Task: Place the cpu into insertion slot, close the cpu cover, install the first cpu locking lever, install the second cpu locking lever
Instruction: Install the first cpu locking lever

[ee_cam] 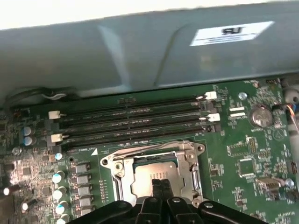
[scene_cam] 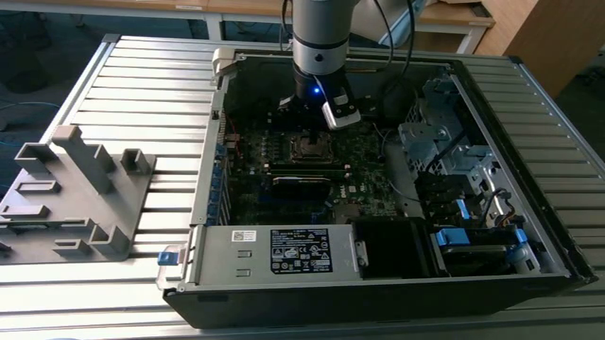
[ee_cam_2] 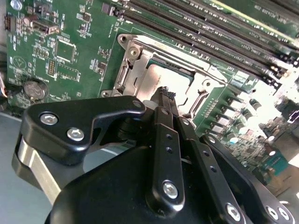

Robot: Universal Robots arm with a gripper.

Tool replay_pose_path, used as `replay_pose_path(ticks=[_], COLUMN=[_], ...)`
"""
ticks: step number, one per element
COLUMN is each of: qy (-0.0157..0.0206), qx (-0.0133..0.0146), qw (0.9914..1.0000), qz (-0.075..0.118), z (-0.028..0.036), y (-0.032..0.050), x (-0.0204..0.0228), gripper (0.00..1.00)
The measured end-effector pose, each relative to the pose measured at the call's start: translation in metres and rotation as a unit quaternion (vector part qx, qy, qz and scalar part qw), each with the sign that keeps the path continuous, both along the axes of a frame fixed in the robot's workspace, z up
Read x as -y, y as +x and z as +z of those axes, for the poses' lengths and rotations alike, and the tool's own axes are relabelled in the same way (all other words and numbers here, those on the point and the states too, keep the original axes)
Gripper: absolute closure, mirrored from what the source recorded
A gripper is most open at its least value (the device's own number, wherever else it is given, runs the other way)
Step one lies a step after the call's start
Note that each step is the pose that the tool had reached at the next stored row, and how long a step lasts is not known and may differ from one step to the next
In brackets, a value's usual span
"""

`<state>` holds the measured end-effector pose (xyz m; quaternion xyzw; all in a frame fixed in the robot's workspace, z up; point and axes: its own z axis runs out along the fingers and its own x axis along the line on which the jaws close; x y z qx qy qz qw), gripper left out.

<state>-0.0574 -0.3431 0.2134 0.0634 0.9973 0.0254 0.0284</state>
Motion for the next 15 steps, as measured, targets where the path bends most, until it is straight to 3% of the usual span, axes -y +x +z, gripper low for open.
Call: replay_pose_path(ticks=[2, 15], qy=[-0.0026, -0.0031], qx=[-0.0001, 0.0], qw=[0.99995, 0.99995], qz=[0.01, 0.01], z=[-0.0003, 0.0007], y=[0.0001, 0.0], x=[0.0, 0.0], gripper=[0.89, 0.89])
